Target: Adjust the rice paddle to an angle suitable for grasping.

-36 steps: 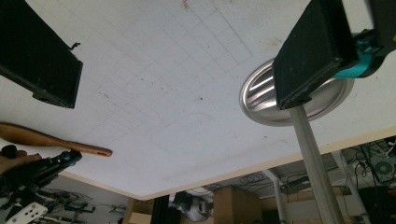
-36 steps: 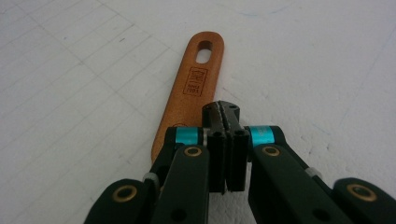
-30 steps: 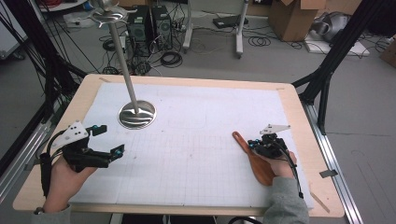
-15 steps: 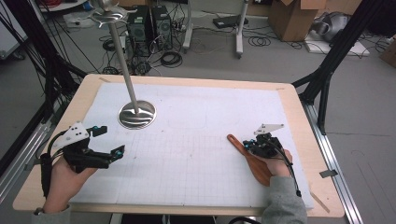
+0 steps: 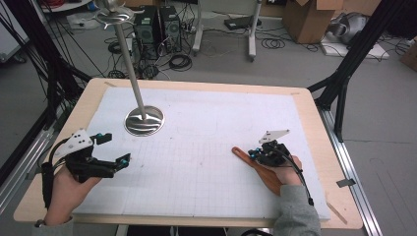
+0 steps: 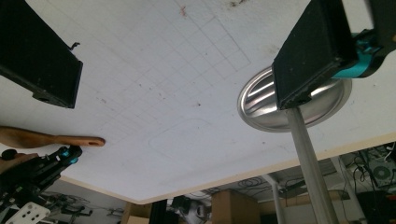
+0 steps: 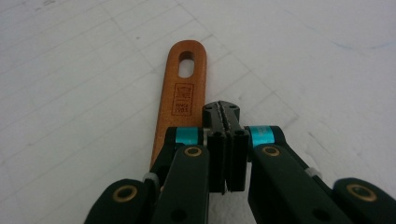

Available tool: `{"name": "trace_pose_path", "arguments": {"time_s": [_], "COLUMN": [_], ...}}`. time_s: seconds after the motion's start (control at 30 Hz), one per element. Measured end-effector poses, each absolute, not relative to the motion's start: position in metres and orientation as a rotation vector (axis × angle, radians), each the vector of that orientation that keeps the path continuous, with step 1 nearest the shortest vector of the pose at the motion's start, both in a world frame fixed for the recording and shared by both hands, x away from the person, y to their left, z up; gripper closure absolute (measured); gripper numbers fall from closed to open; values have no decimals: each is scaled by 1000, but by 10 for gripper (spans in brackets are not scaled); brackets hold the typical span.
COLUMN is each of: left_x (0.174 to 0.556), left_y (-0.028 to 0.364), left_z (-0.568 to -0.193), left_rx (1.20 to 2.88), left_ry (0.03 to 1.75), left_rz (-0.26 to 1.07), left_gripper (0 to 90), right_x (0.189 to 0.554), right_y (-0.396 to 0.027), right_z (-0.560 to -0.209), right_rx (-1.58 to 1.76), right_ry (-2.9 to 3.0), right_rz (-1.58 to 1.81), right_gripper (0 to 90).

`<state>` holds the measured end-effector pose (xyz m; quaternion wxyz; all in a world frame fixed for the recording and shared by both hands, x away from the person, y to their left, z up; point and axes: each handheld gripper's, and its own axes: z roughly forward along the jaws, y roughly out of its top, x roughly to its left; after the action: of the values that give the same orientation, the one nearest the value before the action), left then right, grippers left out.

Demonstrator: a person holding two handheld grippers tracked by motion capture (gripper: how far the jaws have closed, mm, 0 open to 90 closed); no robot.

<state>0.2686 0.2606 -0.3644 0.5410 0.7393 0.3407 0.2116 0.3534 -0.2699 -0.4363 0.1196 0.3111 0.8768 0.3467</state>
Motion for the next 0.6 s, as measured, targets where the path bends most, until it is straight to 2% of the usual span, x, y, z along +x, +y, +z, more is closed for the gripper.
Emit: {"name": "trace_pose_path", "arguments": {"time_s": [0.5, 0.57, 0.6], "left_x": [269, 270, 270], "left_y": [260, 259, 259], "left_z": [-365, -366, -366], "left_rx": [1761, 1762, 1763], "left_ry": [807, 808, 808], "left_rz": [496, 494, 491], "left_gripper": [22, 22, 22], "right_x": [351, 349, 348], "right_y": [-265, -267, -268], "right_z": [-431, -427, -424], "right_rx": [851, 843, 845], "right_ry": [2562, 2538, 2519], "right_rz": [1024, 1059, 1067], "right_gripper": [893, 864, 821]}}
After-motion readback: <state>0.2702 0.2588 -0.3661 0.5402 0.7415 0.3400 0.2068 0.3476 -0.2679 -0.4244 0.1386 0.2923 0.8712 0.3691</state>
